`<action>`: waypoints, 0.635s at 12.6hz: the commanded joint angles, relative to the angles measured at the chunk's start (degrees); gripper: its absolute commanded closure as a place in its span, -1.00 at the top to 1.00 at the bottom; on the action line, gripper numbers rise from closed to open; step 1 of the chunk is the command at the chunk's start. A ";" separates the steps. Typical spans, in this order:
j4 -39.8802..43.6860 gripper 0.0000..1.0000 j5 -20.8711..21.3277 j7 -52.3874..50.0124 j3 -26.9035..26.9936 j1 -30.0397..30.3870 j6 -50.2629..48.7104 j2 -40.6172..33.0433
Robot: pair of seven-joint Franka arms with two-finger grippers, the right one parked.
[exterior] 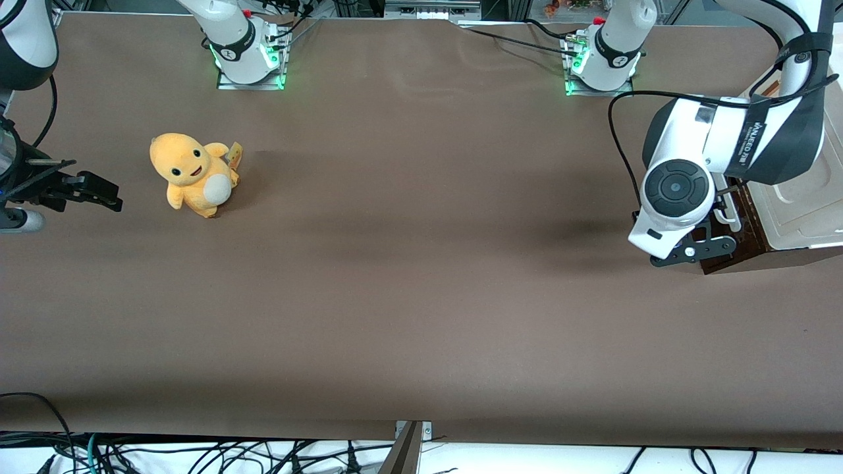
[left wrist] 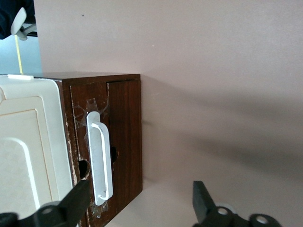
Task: Open lower drawer with left arm only
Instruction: 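Lower the open left gripper around the lower drawer's white bar handle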
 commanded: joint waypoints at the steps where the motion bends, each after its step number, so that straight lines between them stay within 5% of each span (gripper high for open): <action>1: -2.38 0.79 3.18 -3.25 -0.21 -0.66 0.57 -0.64; 8: -8.62 0.86 11.96 -14.23 -1.36 -2.16 0.40 0.85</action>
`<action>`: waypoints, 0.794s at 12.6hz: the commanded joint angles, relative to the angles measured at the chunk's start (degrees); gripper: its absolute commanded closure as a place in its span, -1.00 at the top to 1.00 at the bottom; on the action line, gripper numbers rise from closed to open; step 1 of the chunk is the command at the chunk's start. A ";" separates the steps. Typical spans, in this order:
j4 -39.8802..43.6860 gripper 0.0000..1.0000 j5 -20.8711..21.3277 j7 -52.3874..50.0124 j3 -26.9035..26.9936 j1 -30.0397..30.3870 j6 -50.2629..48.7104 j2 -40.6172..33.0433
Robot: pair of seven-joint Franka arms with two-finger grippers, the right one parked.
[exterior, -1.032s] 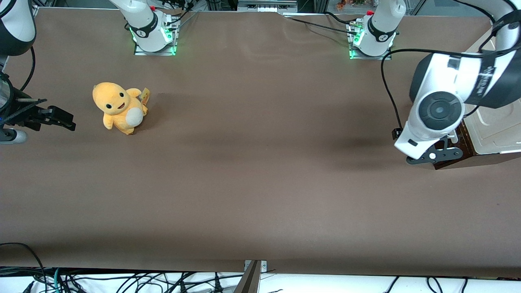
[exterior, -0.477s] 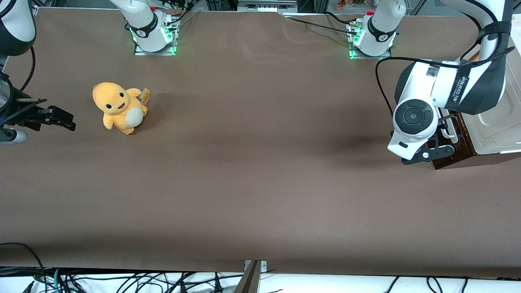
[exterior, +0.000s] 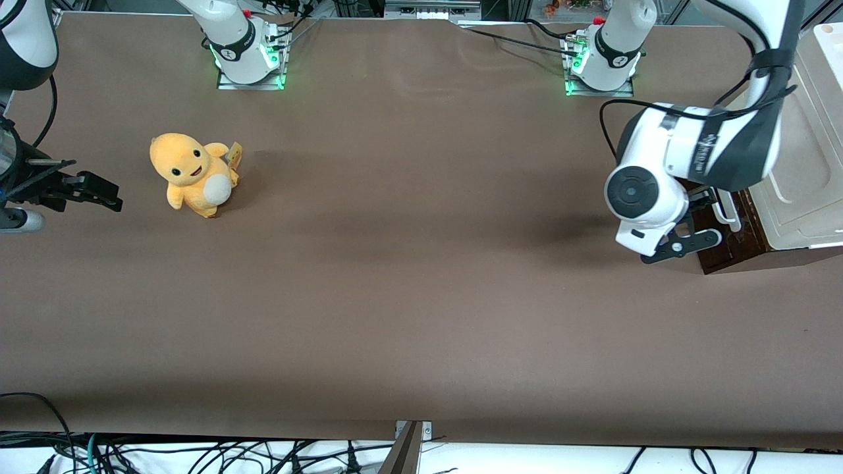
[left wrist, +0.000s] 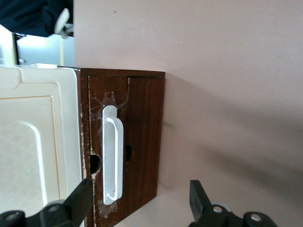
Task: Open lower drawer with left arm only
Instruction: 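Lower the open left gripper around the lower drawer's white bar handle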
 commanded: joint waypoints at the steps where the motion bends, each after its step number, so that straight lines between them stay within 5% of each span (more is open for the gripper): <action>1: -3.18 0.87 4.55 -4.84 -0.35 -0.34 0.39 0.51; 10: -9.69 0.87 15.36 -12.23 -0.44 -0.43 0.39 3.84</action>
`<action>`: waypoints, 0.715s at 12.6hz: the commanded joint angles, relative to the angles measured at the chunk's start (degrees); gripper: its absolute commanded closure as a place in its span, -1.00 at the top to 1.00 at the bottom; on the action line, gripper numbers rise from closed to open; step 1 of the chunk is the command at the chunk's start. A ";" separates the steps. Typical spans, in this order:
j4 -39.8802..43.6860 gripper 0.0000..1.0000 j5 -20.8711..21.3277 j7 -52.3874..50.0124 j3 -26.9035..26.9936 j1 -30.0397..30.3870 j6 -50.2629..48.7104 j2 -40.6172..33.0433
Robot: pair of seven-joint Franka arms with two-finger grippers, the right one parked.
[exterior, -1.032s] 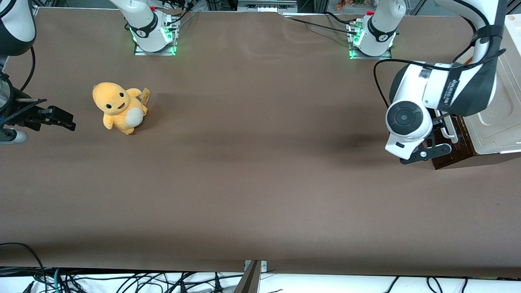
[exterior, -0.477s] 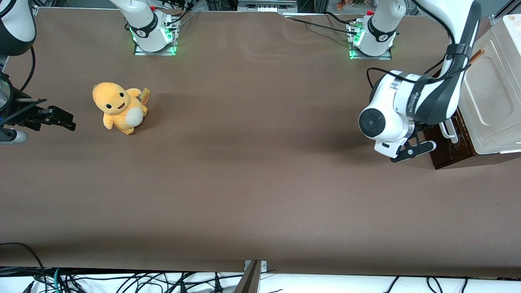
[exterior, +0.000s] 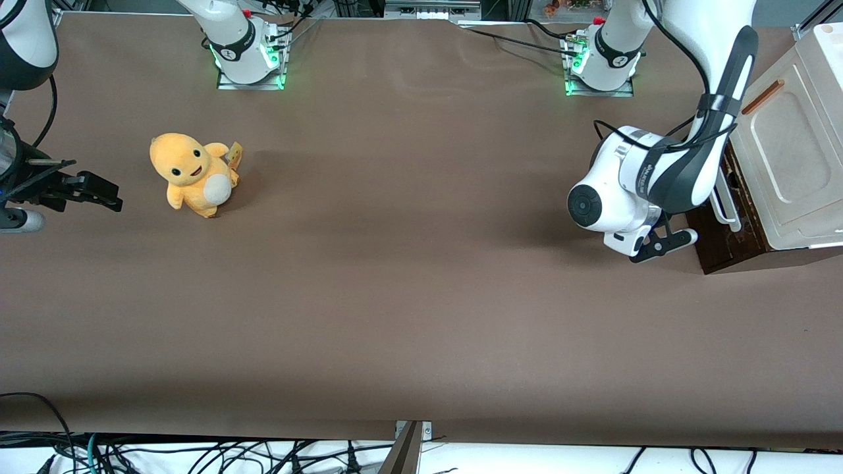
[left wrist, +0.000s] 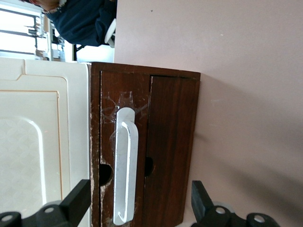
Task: Open lower drawer with left arm only
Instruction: 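Lower the open left gripper around the lower drawer's white bar handle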
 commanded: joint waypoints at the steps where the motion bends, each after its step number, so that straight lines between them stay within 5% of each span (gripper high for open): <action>1: -3.03 0.87 4.35 -3.27 -0.10 -0.35 0.44 0.10; 9: -7.16 0.88 9.72 -4.25 -0.01 -0.26 0.09 2.12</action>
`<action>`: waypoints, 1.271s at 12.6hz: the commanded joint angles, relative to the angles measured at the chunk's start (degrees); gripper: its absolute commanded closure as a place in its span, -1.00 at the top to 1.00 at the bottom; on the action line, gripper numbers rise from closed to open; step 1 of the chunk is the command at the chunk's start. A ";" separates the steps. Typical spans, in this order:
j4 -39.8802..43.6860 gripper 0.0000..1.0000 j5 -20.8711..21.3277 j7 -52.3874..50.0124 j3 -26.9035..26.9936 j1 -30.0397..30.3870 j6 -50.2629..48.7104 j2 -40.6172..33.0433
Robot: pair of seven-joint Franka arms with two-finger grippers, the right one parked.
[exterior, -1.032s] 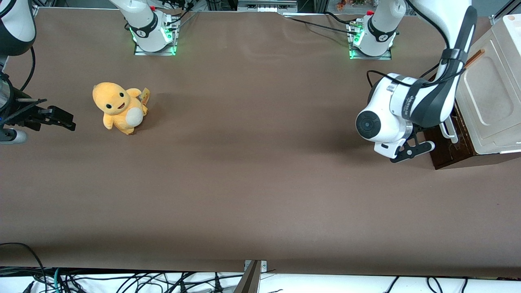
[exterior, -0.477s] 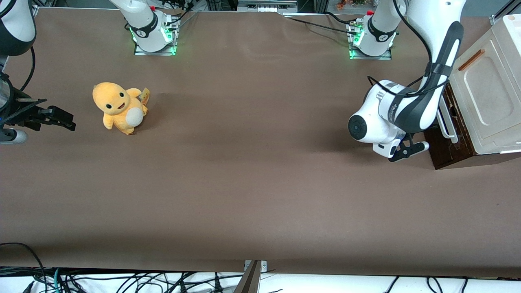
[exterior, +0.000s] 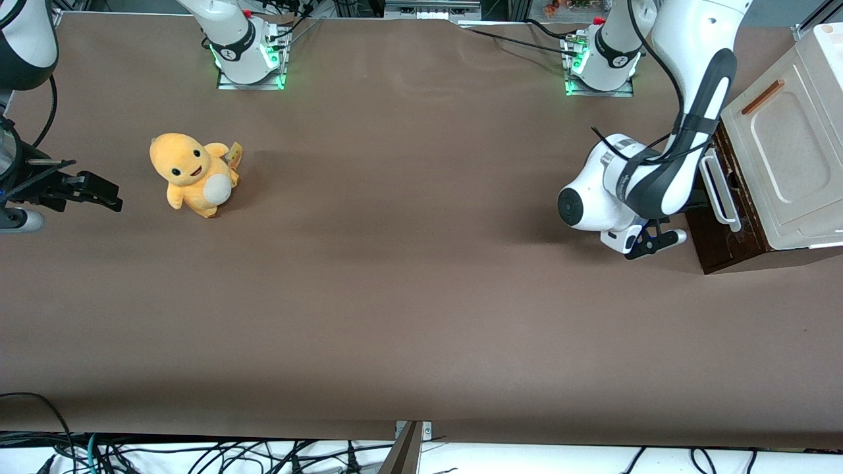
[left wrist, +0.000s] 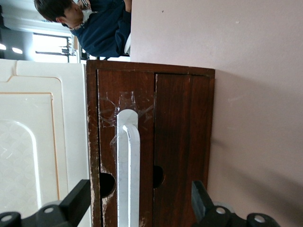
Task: Open lower drawer with left arm only
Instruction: 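Lower the open left gripper around the lower drawer's white bar handle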
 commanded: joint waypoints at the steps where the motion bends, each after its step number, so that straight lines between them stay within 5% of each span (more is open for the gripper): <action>1: -1.99 0.88 2.67 -1.24 0.02 -0.24 -0.03 0.31; 16: -6.91 0.88 9.17 -0.98 0.11 1.43 -3.81 1.64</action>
